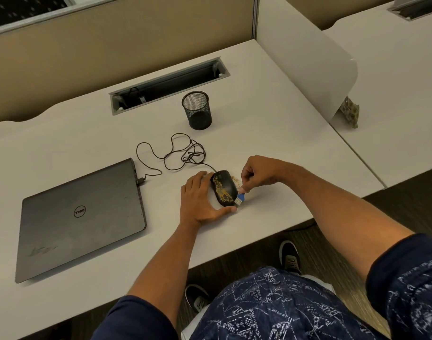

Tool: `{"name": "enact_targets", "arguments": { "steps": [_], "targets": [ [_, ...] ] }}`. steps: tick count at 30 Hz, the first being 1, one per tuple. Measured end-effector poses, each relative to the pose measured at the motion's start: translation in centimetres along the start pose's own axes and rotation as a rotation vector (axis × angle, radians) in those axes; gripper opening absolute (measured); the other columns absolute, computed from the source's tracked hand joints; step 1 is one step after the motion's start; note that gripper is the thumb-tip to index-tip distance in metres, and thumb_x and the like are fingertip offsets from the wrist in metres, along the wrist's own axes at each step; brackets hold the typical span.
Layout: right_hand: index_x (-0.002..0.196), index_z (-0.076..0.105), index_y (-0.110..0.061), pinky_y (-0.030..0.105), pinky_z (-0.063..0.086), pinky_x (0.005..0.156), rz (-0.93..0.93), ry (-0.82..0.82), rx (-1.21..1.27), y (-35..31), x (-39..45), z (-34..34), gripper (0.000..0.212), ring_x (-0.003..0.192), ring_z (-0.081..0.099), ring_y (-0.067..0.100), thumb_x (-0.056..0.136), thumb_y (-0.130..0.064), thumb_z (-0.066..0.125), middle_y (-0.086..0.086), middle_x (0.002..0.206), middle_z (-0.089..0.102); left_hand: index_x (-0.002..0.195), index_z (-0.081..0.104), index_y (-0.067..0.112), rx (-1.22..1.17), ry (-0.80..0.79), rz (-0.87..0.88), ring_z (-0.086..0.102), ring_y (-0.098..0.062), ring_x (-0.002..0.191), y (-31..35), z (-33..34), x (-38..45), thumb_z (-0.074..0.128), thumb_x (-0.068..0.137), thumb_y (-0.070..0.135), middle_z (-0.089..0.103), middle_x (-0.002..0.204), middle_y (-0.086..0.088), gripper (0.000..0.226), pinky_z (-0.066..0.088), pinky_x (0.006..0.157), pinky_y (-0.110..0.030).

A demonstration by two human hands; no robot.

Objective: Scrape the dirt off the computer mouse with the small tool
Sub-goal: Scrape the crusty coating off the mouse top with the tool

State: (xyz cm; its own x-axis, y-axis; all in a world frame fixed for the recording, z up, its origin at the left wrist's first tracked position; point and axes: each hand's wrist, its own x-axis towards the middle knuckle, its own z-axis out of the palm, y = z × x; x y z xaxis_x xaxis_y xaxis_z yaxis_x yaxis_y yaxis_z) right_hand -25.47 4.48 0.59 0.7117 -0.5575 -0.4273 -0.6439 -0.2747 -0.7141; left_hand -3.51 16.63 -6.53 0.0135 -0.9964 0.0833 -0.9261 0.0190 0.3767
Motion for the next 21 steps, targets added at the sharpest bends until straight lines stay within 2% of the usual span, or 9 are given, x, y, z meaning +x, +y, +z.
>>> {"name": "enact_targets", "arguments": {
  "steps": [4,10,15,21],
  "targets": [
    [0.071,0.078,-0.009,0.015,0.031,0.046,-0.012,0.084,0.074,-0.27,-0.05,-0.41,0.021,0.045,0.037,0.005,0.078,-0.028,0.083,-0.009,0.046,0.052,0.148,0.044,0.025,0.010,-0.005,-0.005,0.042,-0.020,0.135,-0.02,0.03,0.01,0.058,0.053,0.102,0.047,0.149,0.001,0.123,0.035,0.107,-0.037],
    [0.072,0.077,-0.007,0.025,0.032,0.052,0.040,-0.026,-0.003,-0.62,-0.11,-0.23,0.024,0.047,0.037,0.008,0.078,-0.029,0.083,-0.004,0.049,0.052,0.147,0.044,0.025,0.004,-0.006,-0.005,0.042,-0.021,0.134,0.00,0.10,-0.06,0.055,0.054,0.103,0.047,0.148,0.001,0.122,0.034,0.106,-0.036],
    [0.072,0.079,-0.011,0.021,0.032,0.050,0.026,0.109,0.092,-0.25,-0.12,-0.79,0.020,0.048,0.038,0.008,0.078,-0.029,0.083,-0.005,0.050,0.056,0.149,0.043,0.025,0.014,-0.014,-0.005,0.041,-0.021,0.136,-0.10,0.15,-0.04,0.054,0.054,0.104,0.045,0.150,0.000,0.124,0.034,0.107,-0.038],
    [0.071,0.078,-0.009,0.027,0.033,0.055,0.063,-0.029,-0.012,-0.09,-0.09,-0.13,0.023,0.054,0.040,0.012,0.077,-0.031,0.084,0.004,0.058,0.057,0.148,0.044,0.025,0.006,-0.001,-0.003,0.042,-0.021,0.135,-0.07,0.19,-0.06,0.055,0.055,0.103,0.046,0.149,0.000,0.122,0.035,0.106,-0.038]
  ]
}}
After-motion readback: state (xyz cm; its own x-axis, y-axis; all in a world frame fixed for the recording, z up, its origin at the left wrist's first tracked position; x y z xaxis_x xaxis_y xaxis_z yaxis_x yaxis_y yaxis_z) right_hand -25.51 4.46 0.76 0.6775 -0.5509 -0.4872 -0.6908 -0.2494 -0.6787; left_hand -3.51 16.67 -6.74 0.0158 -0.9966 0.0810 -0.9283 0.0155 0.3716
